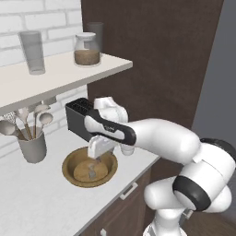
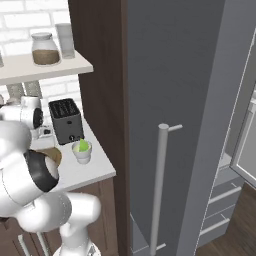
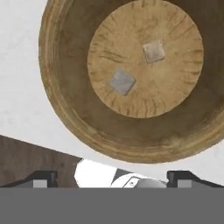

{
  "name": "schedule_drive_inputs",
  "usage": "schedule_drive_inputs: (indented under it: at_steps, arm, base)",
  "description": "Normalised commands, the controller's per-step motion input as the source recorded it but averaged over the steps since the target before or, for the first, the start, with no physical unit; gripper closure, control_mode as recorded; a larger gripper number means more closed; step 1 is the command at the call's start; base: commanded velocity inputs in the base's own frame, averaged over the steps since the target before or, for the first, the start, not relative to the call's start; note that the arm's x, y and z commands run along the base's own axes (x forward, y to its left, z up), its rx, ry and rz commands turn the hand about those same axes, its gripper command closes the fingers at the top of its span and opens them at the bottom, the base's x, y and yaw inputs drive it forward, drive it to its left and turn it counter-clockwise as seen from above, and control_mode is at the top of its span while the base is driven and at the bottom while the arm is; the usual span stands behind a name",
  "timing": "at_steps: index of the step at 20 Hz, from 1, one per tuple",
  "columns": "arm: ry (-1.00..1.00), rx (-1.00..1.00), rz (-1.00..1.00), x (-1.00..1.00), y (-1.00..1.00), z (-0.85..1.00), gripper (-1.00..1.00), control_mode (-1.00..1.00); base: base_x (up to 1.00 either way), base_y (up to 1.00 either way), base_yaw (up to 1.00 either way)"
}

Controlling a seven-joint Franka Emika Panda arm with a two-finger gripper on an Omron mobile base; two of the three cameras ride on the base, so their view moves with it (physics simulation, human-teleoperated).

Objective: Grab a lemon wedge from the fridge and one ice cube from the ice bowl, and put them in the glass of lemonade.

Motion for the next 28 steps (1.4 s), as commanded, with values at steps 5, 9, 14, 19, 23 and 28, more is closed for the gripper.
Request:
schedule_drive_inputs:
  at_steps: [5,9,14,19,23,28]
  arm:
    - [0.05,0.00,0.09,0.29,0.84,-0.39,-1.00,-1.00]
    - [0.00,0.00,-0.09,0.13,0.04,-0.33,-1.00,-1.00]
    - [-0.01,0.00,-0.06,0.06,-0.01,-0.34,-1.00,-1.00]
    - [-0.05,-0.07,-0.10,-0.11,0.00,-0.38,-1.00,-1.00]
    - [-0.01,-0.09,-0.12,-0.04,0.00,-0.33,-1.00,-1.00]
    - [0.00,-0.02,-0.11,0.14,0.00,-0.10,-1.00,-1.00]
  base:
    - [0.00,0.00,0.00]
    - [0.00,0.00,0.00]
    - [0.00,0.00,0.00]
    - [0.00,0.00,0.00]
    - [0.00,0.00,0.00]
    - [0.00,0.00,0.00]
